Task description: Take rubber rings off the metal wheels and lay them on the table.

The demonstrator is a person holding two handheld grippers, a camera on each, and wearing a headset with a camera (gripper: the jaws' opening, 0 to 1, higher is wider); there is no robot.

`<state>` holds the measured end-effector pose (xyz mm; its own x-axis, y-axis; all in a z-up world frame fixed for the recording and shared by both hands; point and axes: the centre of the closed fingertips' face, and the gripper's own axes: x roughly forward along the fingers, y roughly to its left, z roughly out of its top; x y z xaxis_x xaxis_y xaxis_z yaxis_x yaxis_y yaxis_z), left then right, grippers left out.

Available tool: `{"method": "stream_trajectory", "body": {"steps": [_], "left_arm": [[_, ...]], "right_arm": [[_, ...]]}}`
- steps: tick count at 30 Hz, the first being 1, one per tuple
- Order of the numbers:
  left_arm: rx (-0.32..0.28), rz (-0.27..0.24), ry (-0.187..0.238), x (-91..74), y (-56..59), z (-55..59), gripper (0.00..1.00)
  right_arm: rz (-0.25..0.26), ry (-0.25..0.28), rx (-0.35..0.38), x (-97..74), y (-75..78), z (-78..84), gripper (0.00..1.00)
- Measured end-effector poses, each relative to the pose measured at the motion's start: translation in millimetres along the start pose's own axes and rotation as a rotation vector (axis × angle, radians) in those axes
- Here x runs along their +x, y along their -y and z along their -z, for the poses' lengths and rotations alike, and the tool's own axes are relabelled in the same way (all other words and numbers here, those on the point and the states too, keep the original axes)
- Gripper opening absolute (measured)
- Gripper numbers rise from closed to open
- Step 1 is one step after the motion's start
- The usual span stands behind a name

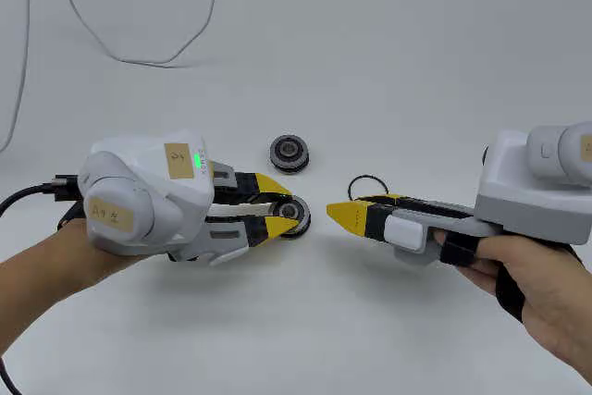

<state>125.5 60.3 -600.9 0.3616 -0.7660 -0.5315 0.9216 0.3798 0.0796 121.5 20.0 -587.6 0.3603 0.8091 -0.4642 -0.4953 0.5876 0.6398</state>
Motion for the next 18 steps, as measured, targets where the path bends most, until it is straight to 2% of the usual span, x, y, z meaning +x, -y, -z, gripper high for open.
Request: {"method": "stream_trajectory", "body": {"steps": [11,18], "left_arm": [[-0.013,0.006,0.001,-0.6,1.4,2.8,0.14],[-0.019,0.007,0.010,-0.7,1.3,3.3,0.14]], "right_arm": [[-0.100,-0.036,-0.008,13.0,-20.3,7.6,0.43],[-0.130,-0.069,-0.016,22.5,-28.5,14.4,0.47]]}}
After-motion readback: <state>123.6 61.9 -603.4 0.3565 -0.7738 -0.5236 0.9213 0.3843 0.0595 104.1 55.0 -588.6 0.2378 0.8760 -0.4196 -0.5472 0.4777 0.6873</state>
